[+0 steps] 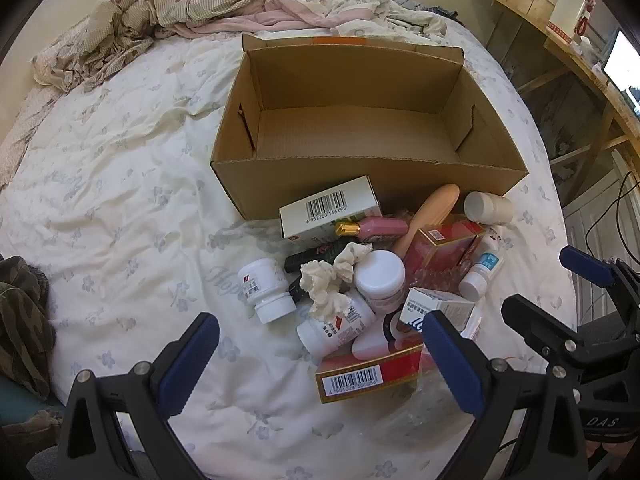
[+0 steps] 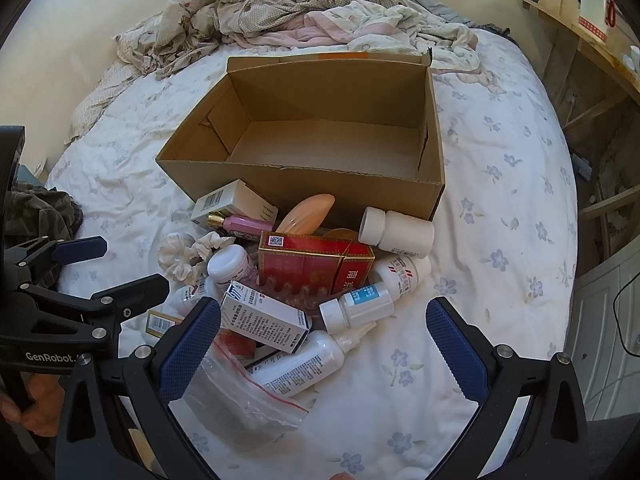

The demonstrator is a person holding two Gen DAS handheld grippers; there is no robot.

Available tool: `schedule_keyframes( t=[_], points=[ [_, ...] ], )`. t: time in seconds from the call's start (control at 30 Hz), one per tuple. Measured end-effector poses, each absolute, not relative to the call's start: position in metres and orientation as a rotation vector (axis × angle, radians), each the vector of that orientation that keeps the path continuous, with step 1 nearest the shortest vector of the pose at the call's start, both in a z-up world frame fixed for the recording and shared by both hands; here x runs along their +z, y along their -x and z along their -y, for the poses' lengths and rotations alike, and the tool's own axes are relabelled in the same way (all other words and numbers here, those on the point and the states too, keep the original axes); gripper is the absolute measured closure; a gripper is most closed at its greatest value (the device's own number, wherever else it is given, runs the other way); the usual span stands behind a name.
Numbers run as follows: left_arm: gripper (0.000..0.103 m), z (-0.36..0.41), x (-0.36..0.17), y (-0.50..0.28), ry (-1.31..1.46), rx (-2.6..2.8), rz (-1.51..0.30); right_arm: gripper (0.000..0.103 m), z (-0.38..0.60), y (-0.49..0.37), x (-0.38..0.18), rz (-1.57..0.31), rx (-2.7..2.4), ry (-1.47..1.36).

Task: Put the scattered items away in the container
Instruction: 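Move the right tool down to the clear zip bag with blister pack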

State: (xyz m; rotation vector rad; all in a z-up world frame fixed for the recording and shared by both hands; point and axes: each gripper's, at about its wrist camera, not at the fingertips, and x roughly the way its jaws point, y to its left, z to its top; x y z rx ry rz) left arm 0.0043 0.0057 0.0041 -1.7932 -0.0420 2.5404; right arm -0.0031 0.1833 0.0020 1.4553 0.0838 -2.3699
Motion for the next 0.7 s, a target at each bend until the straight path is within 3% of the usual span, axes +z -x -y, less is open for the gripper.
schedule_keyframes(
  t=[0.7],
  points=[
    [0.002,-0.006,0.014,-0.005,1.735,2.557,0.053,0.000,-0.188,0.008,0.001,0.065,-2.236,-1.467]
  ],
)
